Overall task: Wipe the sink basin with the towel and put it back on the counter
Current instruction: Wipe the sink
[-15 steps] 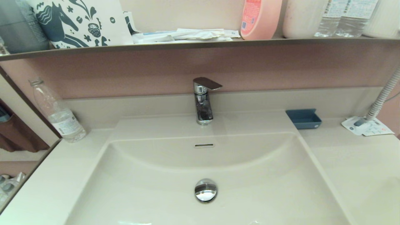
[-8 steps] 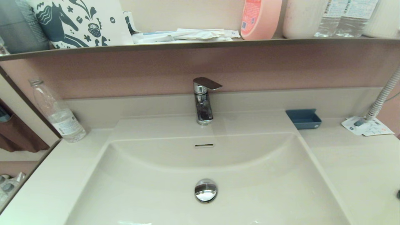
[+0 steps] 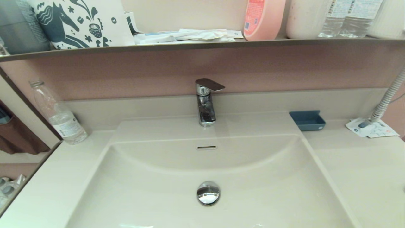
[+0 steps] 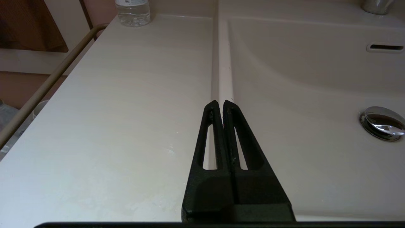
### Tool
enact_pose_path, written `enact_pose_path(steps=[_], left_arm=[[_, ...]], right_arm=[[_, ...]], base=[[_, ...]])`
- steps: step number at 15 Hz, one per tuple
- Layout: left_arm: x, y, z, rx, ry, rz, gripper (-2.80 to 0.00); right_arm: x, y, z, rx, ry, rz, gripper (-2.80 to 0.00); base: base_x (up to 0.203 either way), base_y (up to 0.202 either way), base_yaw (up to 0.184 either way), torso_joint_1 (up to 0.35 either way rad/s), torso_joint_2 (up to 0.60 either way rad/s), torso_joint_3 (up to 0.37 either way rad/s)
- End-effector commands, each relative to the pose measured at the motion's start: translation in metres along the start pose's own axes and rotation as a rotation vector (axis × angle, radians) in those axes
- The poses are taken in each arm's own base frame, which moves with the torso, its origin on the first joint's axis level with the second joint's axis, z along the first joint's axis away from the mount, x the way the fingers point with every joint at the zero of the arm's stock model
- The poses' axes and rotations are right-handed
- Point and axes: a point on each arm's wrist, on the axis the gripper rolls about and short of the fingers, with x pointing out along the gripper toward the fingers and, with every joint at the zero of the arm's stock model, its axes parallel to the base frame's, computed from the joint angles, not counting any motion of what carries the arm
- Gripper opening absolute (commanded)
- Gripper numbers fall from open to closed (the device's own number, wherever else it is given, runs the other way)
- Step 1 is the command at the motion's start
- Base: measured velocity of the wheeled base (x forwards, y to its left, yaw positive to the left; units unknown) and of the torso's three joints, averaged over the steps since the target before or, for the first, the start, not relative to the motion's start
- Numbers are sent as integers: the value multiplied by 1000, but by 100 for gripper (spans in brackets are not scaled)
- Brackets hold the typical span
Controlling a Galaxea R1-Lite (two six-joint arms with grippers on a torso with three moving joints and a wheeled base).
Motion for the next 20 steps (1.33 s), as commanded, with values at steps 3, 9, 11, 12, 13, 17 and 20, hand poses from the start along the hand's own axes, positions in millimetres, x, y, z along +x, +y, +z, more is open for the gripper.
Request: enact_pose_path(steps=[3, 9, 11, 12, 13, 17, 20], left_arm=[[0, 0, 0, -5, 0, 1, -280], [0, 0, 0, -5, 0, 1, -280], [0, 0, 0, -5, 0, 1, -280], [0, 0, 0, -5, 1, 1, -280], [0, 0, 0, -5, 0, 1, -280], [0, 0, 0, -5, 0, 1, -280], [0, 0, 0, -5, 0, 1, -280]], right_arm=[[26, -11, -13, 44, 82, 60, -280], [58, 0, -43, 89, 167, 363, -280], [68, 5, -43, 136, 188, 438, -280], [76, 7, -44, 150, 207, 461, -280], [84, 7, -44, 160, 222, 478, -280], [116, 13, -56, 164, 231, 513, -280], [133, 23, -70, 138, 260, 511, -280]], base=[[0, 0, 0, 0, 0, 0], [0, 0, 0, 0, 0, 0], [0, 0, 0, 0, 0, 0], [0, 0, 0, 0, 0, 0], [0, 0, 0, 0, 0, 0], [0, 0, 0, 0, 0, 0], [0, 0, 0, 0, 0, 0]])
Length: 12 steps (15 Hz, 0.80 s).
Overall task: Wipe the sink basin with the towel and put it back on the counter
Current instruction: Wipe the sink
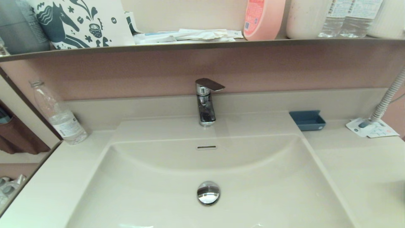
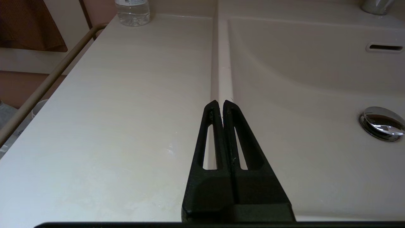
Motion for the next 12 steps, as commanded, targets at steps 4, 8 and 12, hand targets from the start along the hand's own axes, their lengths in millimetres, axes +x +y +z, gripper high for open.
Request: enact_pose_path(steps=[4, 8, 12], left_arm=[[0, 0, 0, 0, 2, 1, -280], [0, 0, 0, 0, 2, 1, -280], [0, 0, 0, 0, 1, 1, -280]], right_arm=[[8, -1, -4, 23, 9, -29, -280], [5, 0, -5, 24, 15, -102, 0], [-13, 8, -3, 0, -30, -193, 0]], base=[[0, 0, 0, 0, 0, 0], [0, 0, 0, 0, 0, 0], [0, 0, 0, 0, 0, 0]])
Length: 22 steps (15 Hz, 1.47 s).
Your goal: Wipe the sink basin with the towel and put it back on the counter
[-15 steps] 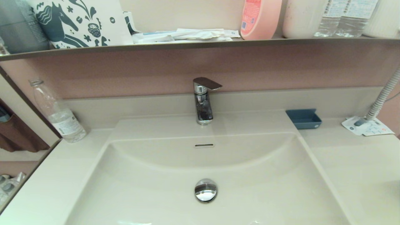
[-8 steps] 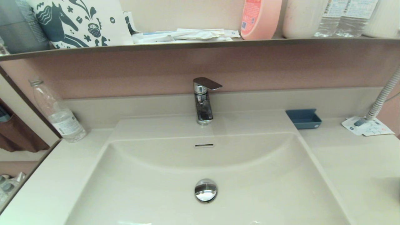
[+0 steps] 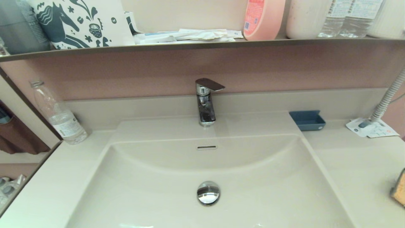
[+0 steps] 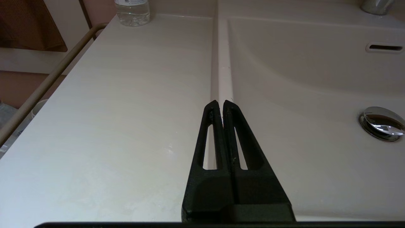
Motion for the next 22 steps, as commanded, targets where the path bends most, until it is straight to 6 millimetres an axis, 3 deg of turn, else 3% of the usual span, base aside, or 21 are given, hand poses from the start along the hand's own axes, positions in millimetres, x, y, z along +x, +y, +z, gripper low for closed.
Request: enact_pose_path(steps=[1, 7, 8, 13, 17, 20, 22], left_arm=[[0, 0, 0, -1, 0, 1, -280], [0, 0, 0, -1, 1, 1, -280], [0, 0, 0, -1, 2, 1, -280], [0, 0, 0, -1, 0, 1, -280], [0, 0, 0, -1, 1, 1, -280], [0, 0, 0, -1, 0, 1, -280], [0, 0, 0, -1, 0, 1, -280]], right_arm=[[-13, 3, 1, -6, -39, -15, 0], [-36, 14, 2, 30, -86, -26, 0], [-35, 14, 0, 34, -75, -23, -280], [-39, 20, -2, 24, -74, -11, -280], [-50, 59, -24, -46, 10, 145, -280], [-81, 98, -54, -104, 0, 319, -280], [-110, 106, -77, -113, -54, 360, -280]], base=[[0, 0, 0, 0, 0, 0], [0, 0, 0, 0, 0, 0], [0, 0, 0, 0, 0, 0], [0, 0, 0, 0, 0, 0], [0, 0, 0, 0, 0, 0], [0, 0, 0, 0, 0, 0], [0, 0, 0, 0, 0, 0]])
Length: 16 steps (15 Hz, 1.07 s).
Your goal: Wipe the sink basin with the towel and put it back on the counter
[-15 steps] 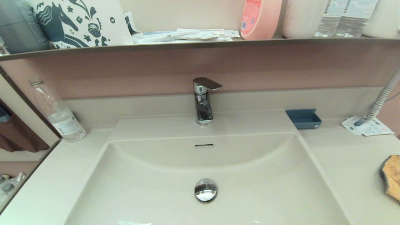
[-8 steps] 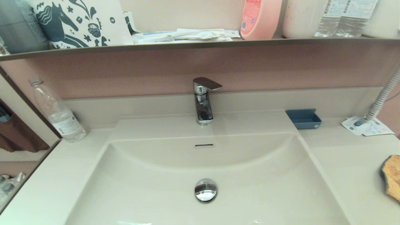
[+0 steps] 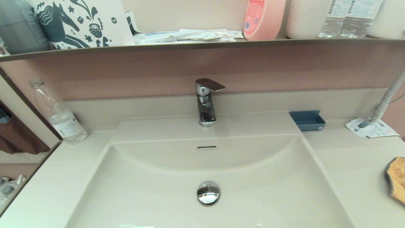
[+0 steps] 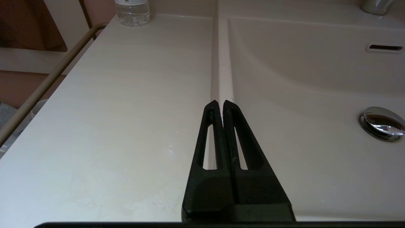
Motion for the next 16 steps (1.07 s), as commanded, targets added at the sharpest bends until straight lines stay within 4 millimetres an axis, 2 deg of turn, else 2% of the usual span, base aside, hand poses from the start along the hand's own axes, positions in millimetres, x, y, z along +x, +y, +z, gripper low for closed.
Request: enact_pose_path(steps=[1, 4, 6, 9, 11, 13, 16], left_arm=[[0, 0, 0, -1, 0, 1, -280], [0, 0, 0, -1, 0, 1, -280], [0, 0, 0, -1, 0, 1, -280], [0, 0, 0, -1, 1, 1, -280], [0, 0, 0, -1, 0, 1, -280], [0, 0, 0, -1, 1, 1, -280], [0, 0, 0, -1, 2, 1, -280]], right_arm=[[-33, 20, -29, -68, -91, 36, -280], [-64, 31, -76, -164, -69, 150, -280], [-84, 28, -105, -237, -32, 253, -280], [-104, 18, -153, -284, -67, 289, -280], [-99, 2, -178, -313, -47, 305, -280], [-86, -19, -195, -356, -20, 300, -280], [-50, -33, -209, -365, -119, 200, -280]], base=[[0, 0, 0, 0, 0, 0], [0, 0, 0, 0, 0, 0], [0, 0, 0, 0, 0, 0], [0, 0, 0, 0, 0, 0], [0, 0, 0, 0, 0, 0], [0, 0, 0, 0, 0, 0], [0, 0, 0, 0, 0, 0]])
